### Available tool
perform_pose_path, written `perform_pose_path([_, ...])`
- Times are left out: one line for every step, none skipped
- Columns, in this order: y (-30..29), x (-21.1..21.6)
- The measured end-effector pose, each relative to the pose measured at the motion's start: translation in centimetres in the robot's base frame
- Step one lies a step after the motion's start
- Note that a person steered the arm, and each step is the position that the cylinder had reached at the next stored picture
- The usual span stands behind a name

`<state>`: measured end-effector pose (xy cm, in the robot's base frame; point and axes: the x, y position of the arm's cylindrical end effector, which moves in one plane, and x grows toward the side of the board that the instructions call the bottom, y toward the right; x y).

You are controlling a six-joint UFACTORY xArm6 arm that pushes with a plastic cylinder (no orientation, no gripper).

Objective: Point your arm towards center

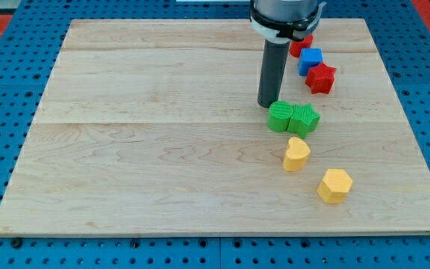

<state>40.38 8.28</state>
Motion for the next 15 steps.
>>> perform_pose_path([3.7, 3.3])
perform_pose_path([4.2, 6.6])
perform_pose_path([2.9, 4.3])
perform_pose_path([4.4, 2.2])
perform_pose_path([8.1, 4.2])
perform_pose_path([8.1, 10.0])
perform_pose_path([8.1, 8.1])
perform_pose_path([4.7, 3.9])
perform_pose_path([-1.0, 6.6])
perform_pose_path([1.7, 9.3])
perform_pose_path([1.3, 9.2])
perform_pose_path([-1.8, 5.9])
perform_pose_path([-1.8, 5.9])
perform_pose_path([-1.9, 5.9])
perform_pose_path([-4.0, 5.3])
